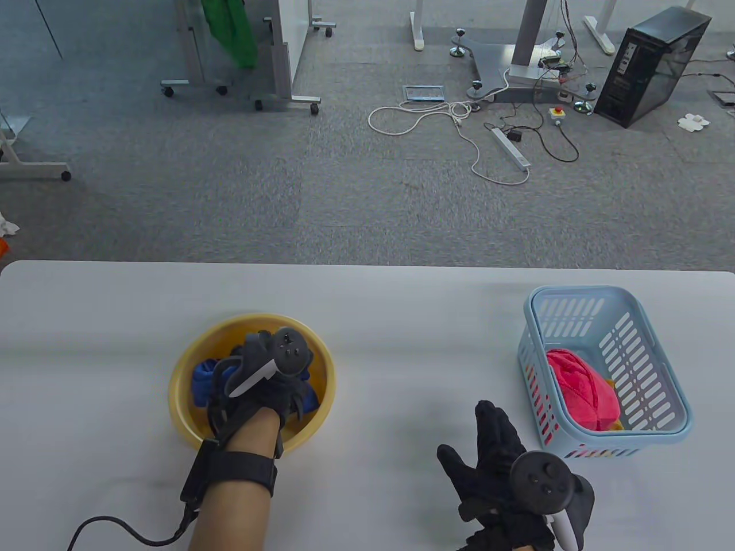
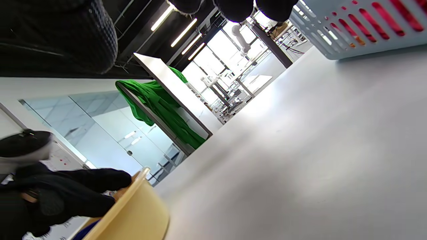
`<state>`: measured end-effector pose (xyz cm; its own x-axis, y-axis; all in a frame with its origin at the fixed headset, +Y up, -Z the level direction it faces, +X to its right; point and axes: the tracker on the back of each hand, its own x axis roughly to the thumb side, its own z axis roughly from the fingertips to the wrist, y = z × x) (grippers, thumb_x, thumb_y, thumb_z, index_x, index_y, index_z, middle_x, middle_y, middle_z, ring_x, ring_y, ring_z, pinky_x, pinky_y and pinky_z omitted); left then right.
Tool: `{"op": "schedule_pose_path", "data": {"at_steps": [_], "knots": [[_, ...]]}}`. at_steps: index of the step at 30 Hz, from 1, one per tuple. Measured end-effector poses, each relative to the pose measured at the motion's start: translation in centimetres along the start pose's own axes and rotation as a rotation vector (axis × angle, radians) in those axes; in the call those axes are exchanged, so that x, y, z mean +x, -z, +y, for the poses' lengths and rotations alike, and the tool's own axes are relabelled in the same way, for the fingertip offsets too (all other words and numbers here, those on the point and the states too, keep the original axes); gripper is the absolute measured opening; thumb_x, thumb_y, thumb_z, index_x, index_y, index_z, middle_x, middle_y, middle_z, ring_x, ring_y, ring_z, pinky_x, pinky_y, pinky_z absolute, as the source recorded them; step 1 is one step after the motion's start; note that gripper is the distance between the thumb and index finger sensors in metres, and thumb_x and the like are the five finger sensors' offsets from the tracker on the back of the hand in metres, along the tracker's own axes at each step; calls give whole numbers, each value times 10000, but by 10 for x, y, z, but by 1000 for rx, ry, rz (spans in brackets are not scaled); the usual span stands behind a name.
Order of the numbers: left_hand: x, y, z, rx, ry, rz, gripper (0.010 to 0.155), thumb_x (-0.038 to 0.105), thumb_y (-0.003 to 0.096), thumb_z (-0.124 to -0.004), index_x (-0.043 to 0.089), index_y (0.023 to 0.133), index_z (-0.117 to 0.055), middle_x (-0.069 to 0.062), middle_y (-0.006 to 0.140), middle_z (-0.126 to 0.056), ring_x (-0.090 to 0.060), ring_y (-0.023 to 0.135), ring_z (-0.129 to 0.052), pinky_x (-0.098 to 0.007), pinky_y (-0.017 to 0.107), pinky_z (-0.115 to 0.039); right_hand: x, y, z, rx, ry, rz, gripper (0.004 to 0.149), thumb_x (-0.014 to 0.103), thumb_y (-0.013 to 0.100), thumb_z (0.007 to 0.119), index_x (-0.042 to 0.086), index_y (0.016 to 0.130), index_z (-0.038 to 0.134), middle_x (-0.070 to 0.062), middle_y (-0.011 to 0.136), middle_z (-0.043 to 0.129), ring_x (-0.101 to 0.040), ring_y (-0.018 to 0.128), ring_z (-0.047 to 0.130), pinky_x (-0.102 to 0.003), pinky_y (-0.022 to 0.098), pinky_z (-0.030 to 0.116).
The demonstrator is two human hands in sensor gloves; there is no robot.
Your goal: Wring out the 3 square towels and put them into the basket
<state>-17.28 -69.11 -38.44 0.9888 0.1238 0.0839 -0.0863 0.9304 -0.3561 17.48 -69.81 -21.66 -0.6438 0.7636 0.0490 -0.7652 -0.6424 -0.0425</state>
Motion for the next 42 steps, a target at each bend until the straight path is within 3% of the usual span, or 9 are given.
{"op": "schedule_pose_path", "data": {"at_steps": [5,10,13,16,18,26,33,37,42], "knots": [[8,14,-13,-154,126,69,798,333,476,-979,447,1135,-544,-118,1227,-335,-422,1139,-173,-755,700,-164,-1,1,1,11,-16,6,963,567,538,843,106,1154,264,-320,1145,277,-628,1000,304,-783,695,260],[16,24,-20,-238,225,109,797,326,478,-981,477,1130,-547,-105,1229,-255,-414,1131,-99,-753,697,-138,-3,1,-2,12,-6,21,940,564,539,844,93,1156,314,-321,1145,275,-631,999,295,-783,695,256],[20,29,-26,-300,274,101,697,272,499,-961,469,1097,-663,-86,1236,-251,-391,1136,-66,-745,698,-94,-3,1,-1,6,-42,29,924,557,540,849,104,1157,333,-317,1148,270,-629,1001,283,-784,696,243],[22,31,-28,-319,304,111,501,289,537,-917,352,1024,-819,-85,1242,-278,-388,1140,-57,-745,696,-66,-2,1,0,9,-109,22,897,564,540,845,113,1159,379,-312,1152,282,-627,1005,290,-786,693,248],[21,30,-26,-294,298,116,412,314,559,-873,317,971,-868,-99,1238,-351,-395,1148,-91,-749,689,-63,-2,2,2,19,-70,22,901,558,539,849,101,1157,379,-314,1149,283,-629,1001,289,-785,694,246],[12,9,-3,-113,190,79,419,274,539,-801,245,955,-844,-78,1188,-576,-380,1159,-255,-748,693,-113,3,0,4,33,-71,7,900,558,542,847,95,1156,380,-318,1149,282,-629,1002,285,-785,694,245],[-4,-18,23,24,73,72,433,264,517,-753,245,944,-821,-83,1099,-771,-375,1083,-657,-769,699,-241,7,0,7,52,-90,-11,897,561,541,845,97,1156,386,-322,1147,285,-632,999,290,-785,694,255],[-25,-38,41,116,-225,82,441,262,516,-734,248,953,-796,-123,1025,-849,-369,902,-877,-775,693,-321,8,-1,5,46,-75,-17,896,561,541,845,99,1156,385,-319,1148,284,-631,1001,290,-784,696,256],[-52,-63,61,214,-526,123,442,264,516,-742,231,952,-803,-143,985,-884,-343,733,-966,-765,677,-417,8,-2,4,53,-57,-20,898,562,541,844,95,1156,385,-321,1147,290,-632,999,301,-783,698,266]]}}
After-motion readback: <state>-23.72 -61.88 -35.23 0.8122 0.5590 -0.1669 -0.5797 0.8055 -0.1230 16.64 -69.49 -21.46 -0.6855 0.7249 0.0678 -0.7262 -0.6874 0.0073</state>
